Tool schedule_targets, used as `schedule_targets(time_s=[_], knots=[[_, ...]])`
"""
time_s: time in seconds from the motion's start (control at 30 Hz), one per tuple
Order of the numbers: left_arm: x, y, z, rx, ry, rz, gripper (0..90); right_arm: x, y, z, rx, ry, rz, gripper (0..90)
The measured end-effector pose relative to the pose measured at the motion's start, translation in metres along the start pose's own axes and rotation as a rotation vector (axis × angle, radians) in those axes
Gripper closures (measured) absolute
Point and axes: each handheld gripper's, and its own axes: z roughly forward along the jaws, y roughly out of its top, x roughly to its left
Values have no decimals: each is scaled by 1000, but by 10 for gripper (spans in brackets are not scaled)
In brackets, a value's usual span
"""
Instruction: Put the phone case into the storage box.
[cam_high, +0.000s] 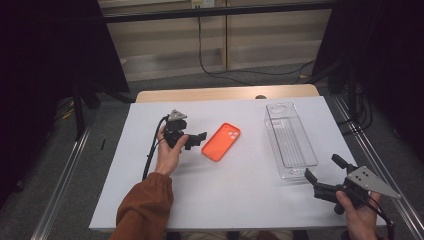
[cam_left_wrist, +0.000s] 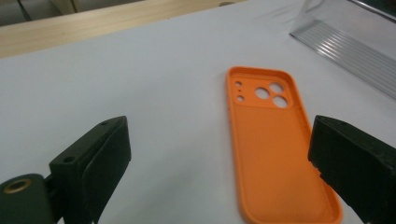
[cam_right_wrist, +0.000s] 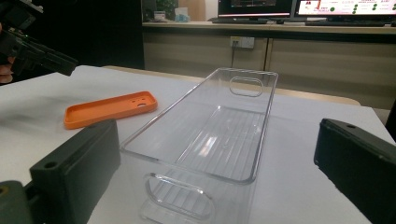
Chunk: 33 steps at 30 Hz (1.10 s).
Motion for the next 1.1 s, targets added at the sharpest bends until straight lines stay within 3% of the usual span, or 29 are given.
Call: schedule_targets(time_s=[0.2, 0.3, 0.33, 0.47, 0.6, 0.73, 0.93, 1.03, 1.1], knots=[[-10, 9, 9, 53, -34, 15, 59, 0, 0, 0, -1, 0, 1, 0], [-14, 12, 18, 74, -67, -7, 36, 0, 0, 0, -3, 0, 1, 0], [-15, 13, 21, 99, -56, 11, 37, 0, 0, 0, -2, 0, 3, 0], [-19, 16, 31, 130, -60, 3, 37, 0, 0, 0, -2, 1, 2, 0], [-21, 21, 40, 202, -64, 52, 46, 0, 0, 0, 0, 1, -2, 0], [-21, 23, 50, 256, -67, 63, 45, 0, 0, 0, -2, 1, -4, 0], [-24, 23, 58, 282, -70, 70, 42, 0, 0, 0, 0, 3, -3, 0], [-29, 24, 63, 305, -45, 74, 48, 0, 0, 0, 0, 4, -2, 0], [-30, 25, 64, 326, -58, 85, 48, 0, 0, 0, 0, 4, -2, 0]])
